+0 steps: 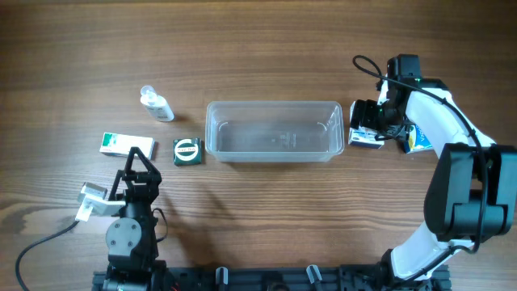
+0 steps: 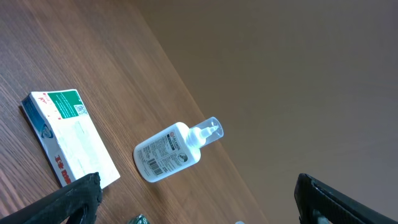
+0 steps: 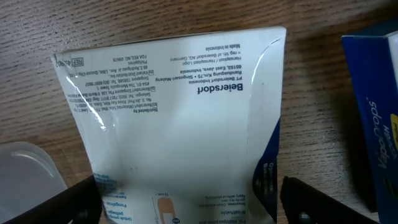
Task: Pack container
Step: 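Reach the right gripper to the white Beiersdorf box and grasp it, then carry the white box left and lower it into the container's right end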
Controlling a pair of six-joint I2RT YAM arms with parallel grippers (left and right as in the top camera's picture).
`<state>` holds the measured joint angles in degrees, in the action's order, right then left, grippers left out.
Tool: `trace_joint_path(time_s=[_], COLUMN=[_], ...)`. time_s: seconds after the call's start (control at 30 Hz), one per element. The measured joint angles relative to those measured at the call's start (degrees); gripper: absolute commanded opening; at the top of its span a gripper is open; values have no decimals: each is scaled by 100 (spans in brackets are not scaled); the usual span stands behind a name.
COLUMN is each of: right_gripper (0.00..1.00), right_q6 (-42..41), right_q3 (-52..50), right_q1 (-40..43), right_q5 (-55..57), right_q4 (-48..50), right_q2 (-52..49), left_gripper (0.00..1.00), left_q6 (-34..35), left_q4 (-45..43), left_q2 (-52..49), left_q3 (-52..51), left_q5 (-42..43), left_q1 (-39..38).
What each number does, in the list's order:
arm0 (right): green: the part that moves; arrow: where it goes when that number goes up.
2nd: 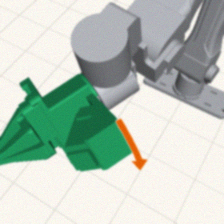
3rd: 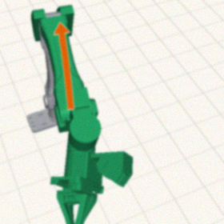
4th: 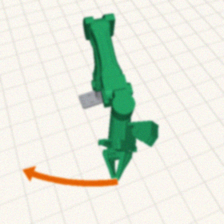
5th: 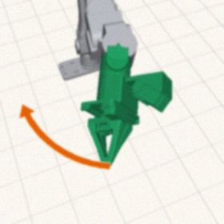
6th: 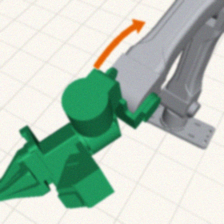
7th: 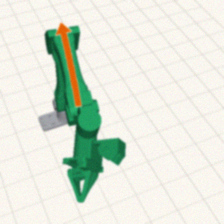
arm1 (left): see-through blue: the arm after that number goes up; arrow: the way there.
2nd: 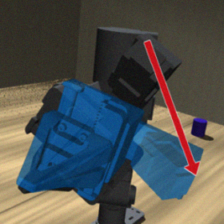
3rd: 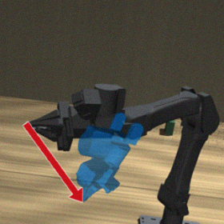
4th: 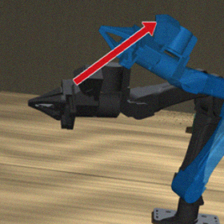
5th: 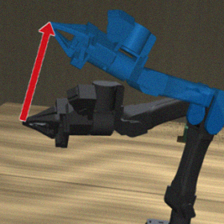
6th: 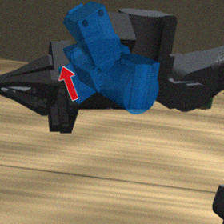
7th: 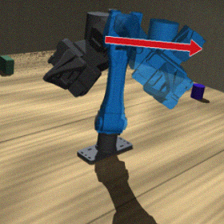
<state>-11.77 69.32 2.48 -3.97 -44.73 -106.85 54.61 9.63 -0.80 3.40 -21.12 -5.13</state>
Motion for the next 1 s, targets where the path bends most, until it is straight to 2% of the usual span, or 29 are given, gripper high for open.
trace_joint_path(time_s=[0.2,0.37,0.6,0.8,0.83,1.0], right_gripper=[79,67,64,63,63,63], right_q6=[-15,-46,-59,-61,-68,-282], right_q3=[-7,-4,597,1532,1644,1729], right_q1=[0,0,-2,-170,-385,-1248], right_q5=[20,22,44,63,68,59], right_q4=[2,-74,-1154,-1939,-1963,-2238], right_q2=[0,0,85,1346,1818,2487], left_gripper=[100,100,100,100,100,100], left_q6=[0,0,0,0,0,0], left_q4=[0,0,0,0,2,-2], left_q2=[0,0,0,0,0,0], left_q3=[0,0,0,0,0,0], left_q5=[2,0,2,0,0,2], left_q1=[0,0,0,0,0,0])
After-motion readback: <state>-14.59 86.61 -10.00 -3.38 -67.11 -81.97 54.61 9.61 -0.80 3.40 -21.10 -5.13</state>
